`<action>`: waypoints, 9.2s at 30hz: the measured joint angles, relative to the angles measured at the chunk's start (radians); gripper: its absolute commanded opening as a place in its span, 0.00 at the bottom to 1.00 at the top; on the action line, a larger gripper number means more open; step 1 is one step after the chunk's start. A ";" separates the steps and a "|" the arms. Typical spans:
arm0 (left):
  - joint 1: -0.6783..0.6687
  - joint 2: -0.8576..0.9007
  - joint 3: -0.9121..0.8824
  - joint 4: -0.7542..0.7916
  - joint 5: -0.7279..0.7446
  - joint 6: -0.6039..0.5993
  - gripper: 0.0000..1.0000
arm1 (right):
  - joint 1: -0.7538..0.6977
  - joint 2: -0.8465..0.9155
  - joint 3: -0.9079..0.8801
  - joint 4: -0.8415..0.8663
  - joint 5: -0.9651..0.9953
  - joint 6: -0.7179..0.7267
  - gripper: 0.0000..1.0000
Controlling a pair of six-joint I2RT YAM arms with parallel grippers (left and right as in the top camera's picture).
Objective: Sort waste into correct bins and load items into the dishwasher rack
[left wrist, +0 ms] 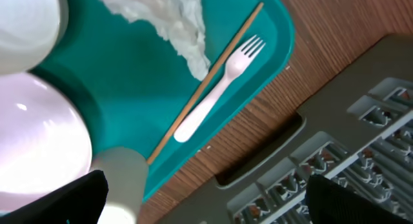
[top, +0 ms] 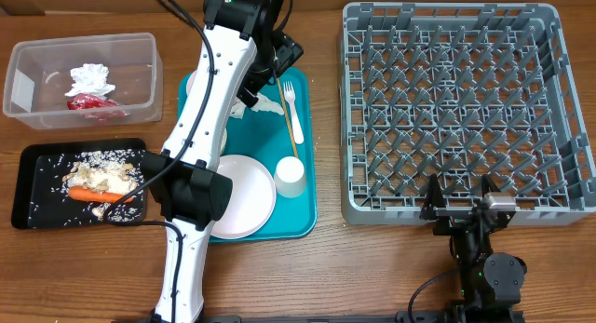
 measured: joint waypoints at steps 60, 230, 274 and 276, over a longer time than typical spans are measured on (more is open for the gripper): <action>0.024 0.000 -0.595 0.544 -0.219 -0.568 0.74 | 0.000 0.000 0.000 0.000 0.000 0.000 1.00; 0.034 -0.564 -0.787 0.156 -0.253 0.513 1.00 | 0.000 0.000 0.000 0.000 0.000 0.000 1.00; 0.356 -0.564 -0.793 0.032 -0.389 0.304 1.00 | 0.000 0.000 0.000 0.000 0.000 0.000 1.00; 0.409 -0.564 -0.793 0.031 -0.377 0.298 1.00 | 0.000 0.000 0.000 0.010 0.000 0.000 1.00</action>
